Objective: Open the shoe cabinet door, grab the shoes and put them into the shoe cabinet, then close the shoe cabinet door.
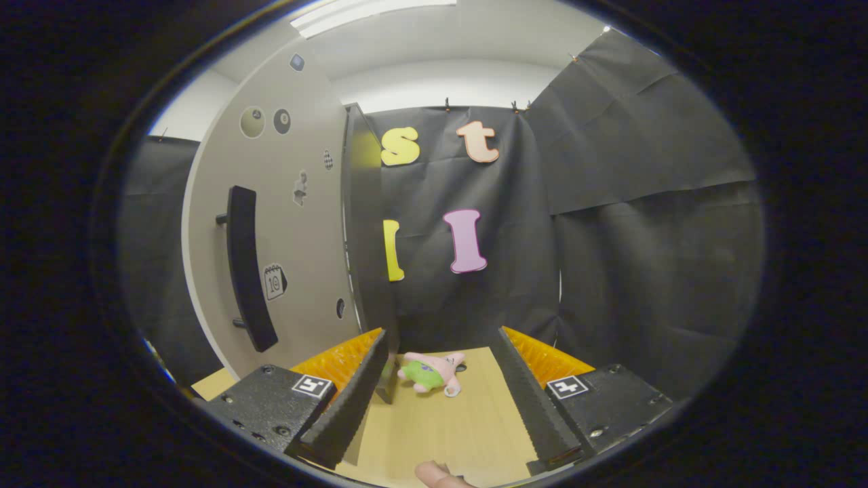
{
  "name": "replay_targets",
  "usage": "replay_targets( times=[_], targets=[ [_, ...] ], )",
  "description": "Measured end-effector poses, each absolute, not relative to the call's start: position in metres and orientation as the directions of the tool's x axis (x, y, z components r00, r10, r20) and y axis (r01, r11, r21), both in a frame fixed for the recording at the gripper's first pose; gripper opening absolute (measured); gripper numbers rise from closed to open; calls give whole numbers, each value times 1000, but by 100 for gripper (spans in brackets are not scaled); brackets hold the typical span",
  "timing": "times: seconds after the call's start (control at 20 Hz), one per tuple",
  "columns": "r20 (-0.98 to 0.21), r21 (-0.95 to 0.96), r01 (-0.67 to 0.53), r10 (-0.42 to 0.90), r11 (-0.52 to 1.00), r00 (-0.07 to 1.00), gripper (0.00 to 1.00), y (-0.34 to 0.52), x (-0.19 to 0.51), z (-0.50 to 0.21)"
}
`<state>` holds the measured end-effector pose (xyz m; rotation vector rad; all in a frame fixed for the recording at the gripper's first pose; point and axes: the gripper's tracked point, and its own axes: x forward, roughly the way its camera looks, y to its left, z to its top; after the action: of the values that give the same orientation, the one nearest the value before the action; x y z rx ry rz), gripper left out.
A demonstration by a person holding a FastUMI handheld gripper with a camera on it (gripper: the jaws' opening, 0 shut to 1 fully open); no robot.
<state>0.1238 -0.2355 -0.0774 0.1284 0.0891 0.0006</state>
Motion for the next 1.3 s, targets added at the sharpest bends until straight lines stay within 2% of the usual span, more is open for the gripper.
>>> replay_targets(
  times=[0.2, 0.3, 0.4, 0.55, 1.3],
  targets=[
    [-72, 73, -28, 34, 997, 997, 100, -201, 114, -65],
    [-49, 66, -175, 178, 982, 983, 98, -149, 104, -59],
    [-75, -27, -134, 132, 991, 988, 94, -150, 98, -61],
    [-71, 14, -90, 91, 996, 993, 92, -151, 96, -53],
    [-79, -40, -161, 158, 986, 984, 91, -85, 87, -55]
  ],
)
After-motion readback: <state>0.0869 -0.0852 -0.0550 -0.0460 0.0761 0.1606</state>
